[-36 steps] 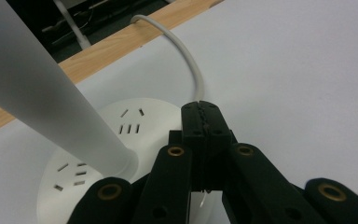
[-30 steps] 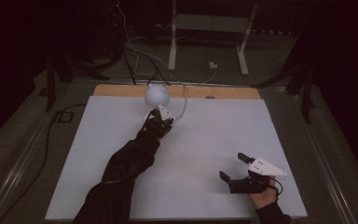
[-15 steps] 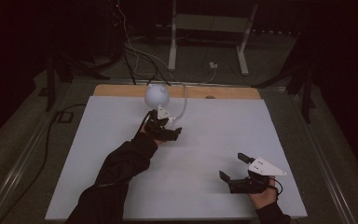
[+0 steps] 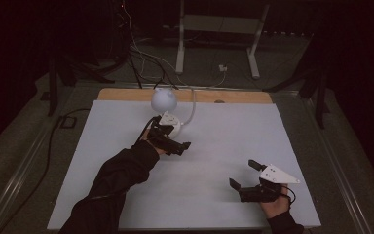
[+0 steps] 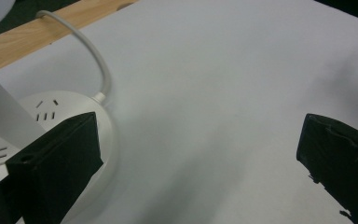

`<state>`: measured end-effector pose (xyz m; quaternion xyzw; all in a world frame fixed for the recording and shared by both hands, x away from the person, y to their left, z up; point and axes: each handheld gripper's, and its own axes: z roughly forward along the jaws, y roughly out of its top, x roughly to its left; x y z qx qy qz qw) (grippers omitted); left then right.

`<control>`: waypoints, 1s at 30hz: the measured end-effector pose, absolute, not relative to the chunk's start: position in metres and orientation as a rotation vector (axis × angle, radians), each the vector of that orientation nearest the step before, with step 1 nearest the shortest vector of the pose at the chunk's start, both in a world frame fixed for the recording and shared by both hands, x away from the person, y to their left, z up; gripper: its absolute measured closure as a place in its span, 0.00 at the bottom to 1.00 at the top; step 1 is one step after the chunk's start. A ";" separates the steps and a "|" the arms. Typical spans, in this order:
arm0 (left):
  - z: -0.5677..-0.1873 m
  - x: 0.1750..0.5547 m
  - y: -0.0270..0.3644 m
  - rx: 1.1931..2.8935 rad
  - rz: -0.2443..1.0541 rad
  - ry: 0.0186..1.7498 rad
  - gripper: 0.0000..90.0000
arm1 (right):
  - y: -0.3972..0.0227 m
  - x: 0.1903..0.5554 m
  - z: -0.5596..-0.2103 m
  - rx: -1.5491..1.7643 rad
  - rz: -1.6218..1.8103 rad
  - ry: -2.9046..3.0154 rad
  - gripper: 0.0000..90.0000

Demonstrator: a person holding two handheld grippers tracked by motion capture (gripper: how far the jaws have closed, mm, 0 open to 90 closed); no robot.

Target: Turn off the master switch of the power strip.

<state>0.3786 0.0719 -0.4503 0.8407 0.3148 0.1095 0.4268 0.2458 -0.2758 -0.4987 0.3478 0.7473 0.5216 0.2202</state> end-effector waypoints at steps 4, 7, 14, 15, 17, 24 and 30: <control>-0.448 0.373 0.084 2.121 0.238 0.723 0.00 | -0.275 0.246 -0.499 0.962 1.441 2.069 0.00; -0.449 0.368 0.092 2.140 0.247 0.701 0.00 | -0.275 0.246 -0.499 0.957 1.440 2.070 0.00; -0.448 0.357 0.114 2.154 0.258 0.711 0.00 | -0.273 0.246 -0.499 0.960 1.436 2.075 0.00; -0.448 0.355 0.117 2.157 0.254 0.711 0.00 | -0.273 0.246 -0.500 0.961 1.435 2.076 0.00; -0.449 0.352 0.123 2.165 0.263 0.718 0.00 | -0.273 0.246 -0.500 0.962 1.433 2.076 0.00; -0.451 0.338 0.145 2.161 0.266 0.734 0.00 | -0.272 0.246 -0.500 0.956 1.426 2.075 0.00; -0.456 0.326 0.165 2.168 0.279 0.756 0.00 | -0.272 0.246 -0.500 0.957 1.424 2.077 0.00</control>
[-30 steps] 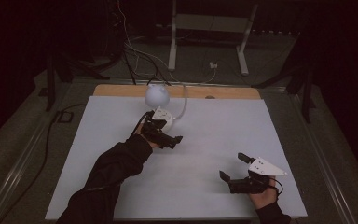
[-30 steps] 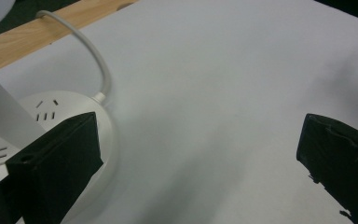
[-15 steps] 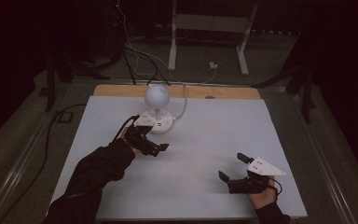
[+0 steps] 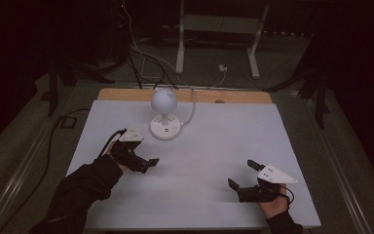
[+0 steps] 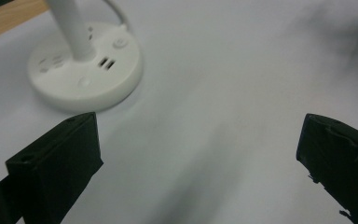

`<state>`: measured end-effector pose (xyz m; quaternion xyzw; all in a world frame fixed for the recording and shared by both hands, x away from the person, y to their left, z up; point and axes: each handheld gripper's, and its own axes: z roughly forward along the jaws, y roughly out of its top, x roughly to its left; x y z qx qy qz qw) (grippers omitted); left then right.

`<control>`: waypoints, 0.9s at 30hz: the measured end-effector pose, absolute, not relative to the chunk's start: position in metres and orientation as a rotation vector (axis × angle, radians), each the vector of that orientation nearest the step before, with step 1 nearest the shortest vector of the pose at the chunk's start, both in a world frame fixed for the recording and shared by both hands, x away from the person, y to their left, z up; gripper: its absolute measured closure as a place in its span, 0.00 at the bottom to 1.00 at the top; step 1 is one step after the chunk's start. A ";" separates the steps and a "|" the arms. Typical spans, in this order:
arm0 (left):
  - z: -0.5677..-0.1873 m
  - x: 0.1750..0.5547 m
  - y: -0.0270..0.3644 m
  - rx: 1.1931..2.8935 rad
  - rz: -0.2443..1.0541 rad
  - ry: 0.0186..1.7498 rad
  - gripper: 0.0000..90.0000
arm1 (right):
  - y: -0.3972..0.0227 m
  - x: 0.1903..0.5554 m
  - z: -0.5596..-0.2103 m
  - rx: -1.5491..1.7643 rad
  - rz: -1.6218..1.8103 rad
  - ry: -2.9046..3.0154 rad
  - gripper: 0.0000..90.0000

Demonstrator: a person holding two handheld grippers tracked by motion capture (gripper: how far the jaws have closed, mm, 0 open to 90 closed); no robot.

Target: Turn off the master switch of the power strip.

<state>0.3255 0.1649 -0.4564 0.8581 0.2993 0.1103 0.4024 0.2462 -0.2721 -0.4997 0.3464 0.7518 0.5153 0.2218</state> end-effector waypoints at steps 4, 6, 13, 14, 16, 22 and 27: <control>-0.461 0.317 0.177 2.166 0.273 0.772 0.00 | -0.272 0.246 -0.500 0.957 1.423 2.078 0.00; -0.464 0.313 0.181 2.168 0.279 0.775 0.00 | -0.272 0.246 -0.500 0.958 1.424 2.077 0.00; -0.473 0.300 0.192 2.159 0.268 0.776 0.00 | -0.272 0.246 -0.500 0.955 1.420 2.082 0.00; -0.475 0.298 0.193 2.155 0.268 0.777 0.00 | -0.271 0.246 -0.500 0.954 1.418 2.084 0.00; -0.477 0.293 0.195 2.161 0.274 0.774 0.00 | -0.272 0.246 -0.500 0.954 1.418 2.082 0.00; -0.486 0.279 0.202 2.150 0.270 0.769 0.00 | -0.271 0.247 -0.500 0.954 1.414 2.085 0.00; -0.492 0.268 0.208 2.155 0.275 0.765 0.00 | -0.271 0.247 -0.501 0.954 1.411 2.089 0.00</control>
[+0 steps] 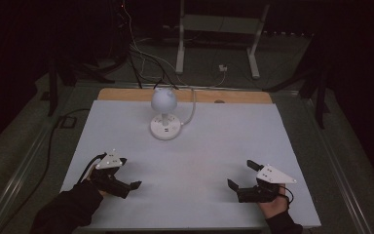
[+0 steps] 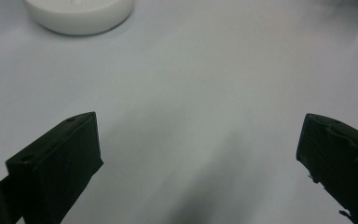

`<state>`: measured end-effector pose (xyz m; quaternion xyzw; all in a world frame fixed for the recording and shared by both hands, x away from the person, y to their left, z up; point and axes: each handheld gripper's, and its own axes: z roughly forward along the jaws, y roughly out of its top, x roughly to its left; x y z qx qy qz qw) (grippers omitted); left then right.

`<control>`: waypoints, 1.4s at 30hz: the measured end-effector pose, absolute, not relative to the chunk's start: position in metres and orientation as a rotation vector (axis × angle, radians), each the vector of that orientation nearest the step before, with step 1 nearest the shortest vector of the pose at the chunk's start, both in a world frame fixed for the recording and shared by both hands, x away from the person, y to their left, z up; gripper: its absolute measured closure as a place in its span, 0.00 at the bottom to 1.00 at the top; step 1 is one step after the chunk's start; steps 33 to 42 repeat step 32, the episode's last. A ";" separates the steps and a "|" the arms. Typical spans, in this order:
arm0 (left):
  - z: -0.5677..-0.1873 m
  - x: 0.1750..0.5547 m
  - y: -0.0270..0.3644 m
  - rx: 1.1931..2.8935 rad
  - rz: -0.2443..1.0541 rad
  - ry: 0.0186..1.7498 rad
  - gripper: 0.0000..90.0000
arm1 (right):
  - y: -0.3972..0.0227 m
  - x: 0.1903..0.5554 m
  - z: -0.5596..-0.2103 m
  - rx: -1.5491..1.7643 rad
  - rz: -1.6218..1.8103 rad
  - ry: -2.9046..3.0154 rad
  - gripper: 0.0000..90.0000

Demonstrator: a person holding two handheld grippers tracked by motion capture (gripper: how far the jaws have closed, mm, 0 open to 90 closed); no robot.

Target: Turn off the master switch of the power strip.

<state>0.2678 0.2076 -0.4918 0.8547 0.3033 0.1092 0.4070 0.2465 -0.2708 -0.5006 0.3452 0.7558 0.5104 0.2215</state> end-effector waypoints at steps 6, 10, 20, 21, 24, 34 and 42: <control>-0.500 0.257 0.217 2.150 0.292 0.777 0.00 | -0.271 0.247 -0.501 0.958 1.415 2.092 0.00; -0.505 0.251 0.226 2.134 0.298 0.793 0.00 | -0.270 0.247 -0.501 0.954 1.411 2.100 0.00; -0.517 0.239 0.236 2.151 0.327 0.816 0.00 | -0.271 0.248 -0.502 0.958 1.408 2.107 0.00; -0.518 0.238 0.236 2.147 0.327 0.819 0.00 | -0.270 0.248 -0.503 0.962 1.408 2.110 0.00; -0.519 0.238 0.235 2.129 0.330 0.818 0.00 | -0.270 0.248 -0.503 0.958 1.410 2.110 0.00; -0.520 0.239 0.232 2.123 0.326 0.794 0.00 | -0.269 0.249 -0.504 0.957 1.401 2.123 0.00; -0.520 0.239 0.232 2.123 0.326 0.794 0.00 | -0.269 0.249 -0.504 0.957 1.401 2.123 0.00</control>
